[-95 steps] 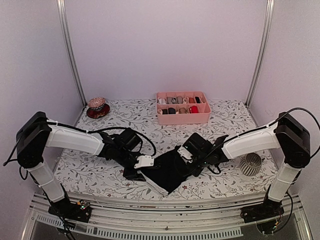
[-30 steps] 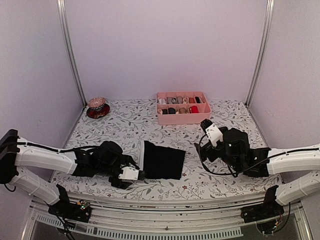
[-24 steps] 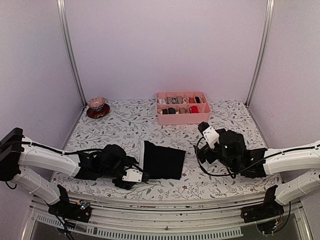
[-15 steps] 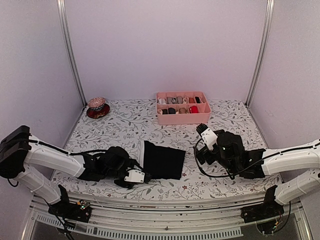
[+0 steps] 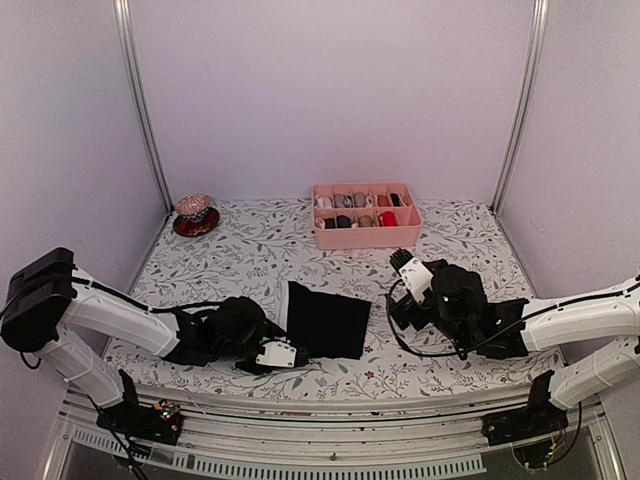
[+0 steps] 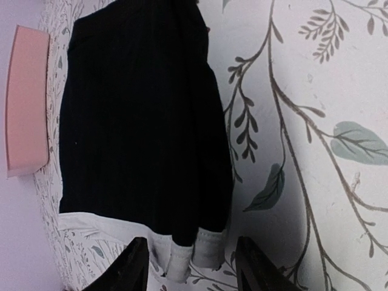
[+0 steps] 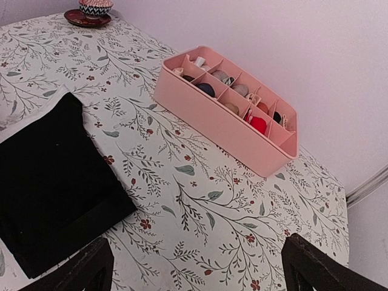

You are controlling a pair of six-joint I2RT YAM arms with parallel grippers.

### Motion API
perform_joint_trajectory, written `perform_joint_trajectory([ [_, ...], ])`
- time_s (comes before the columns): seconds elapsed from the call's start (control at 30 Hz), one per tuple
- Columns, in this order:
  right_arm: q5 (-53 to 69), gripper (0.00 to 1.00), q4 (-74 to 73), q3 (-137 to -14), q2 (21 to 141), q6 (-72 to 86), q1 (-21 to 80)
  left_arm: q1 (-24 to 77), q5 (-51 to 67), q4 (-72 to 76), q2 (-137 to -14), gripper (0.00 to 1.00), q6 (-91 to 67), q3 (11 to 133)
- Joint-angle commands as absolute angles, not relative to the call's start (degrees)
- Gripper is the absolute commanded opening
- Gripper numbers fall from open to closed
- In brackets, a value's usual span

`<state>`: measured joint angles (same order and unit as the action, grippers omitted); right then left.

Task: Roll the underwear
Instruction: Pick up the underwear from the center of the board.

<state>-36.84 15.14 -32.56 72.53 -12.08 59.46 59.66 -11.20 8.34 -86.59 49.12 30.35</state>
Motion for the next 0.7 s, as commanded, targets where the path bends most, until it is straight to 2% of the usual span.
perform_joint_trajectory([
  [0.0, -35.98, 0.99, 18.61, -32.16, 73.12, -14.62, 60.96, 60.82, -11.01, 6.68, -88.51, 0.47, 49.2, 30.97],
  [0.07, -33.83, 0.99, 20.94, -31.06, 73.23, -17.79, 61.8, 60.66, -11.22, 6.68, -88.15, 0.33, 49.22, 31.08],
  [0.17, -32.06, 0.99, 23.22, -30.48, 74.45, -20.5, 62.84, 60.41, -10.8, 6.72, -86.67, 0.21, 49.26, 30.95],
  [0.33, -29.79, 0.98, 23.53, -32.37, 77.99, -20.31, 63.43, 59.16, -9.47, 6.57, -84.11, 0.16, 49.76, 31.03],
  [0.47, -25.09, 0.84, 21.13, -36.2, 81.65, -16.15, 62.64, 58.2, -8.02, 5.79, -82.38, 0.13, 50.39, 31.09],
  [0.53, -21.95, 0.68, 17.98, -39.45, 83.48, -13.66, 61.14, 57.86, -7.09, 5.18, -81.31, 0.13, 50.68, 31.07],
  [0.67, -13.95, 0.46, 11.9, -44.78, 87.1, -9.9, 56.53, 56.84, -4.93, 3.75, -79.64, 0.13, 51.15, 31.48],
])
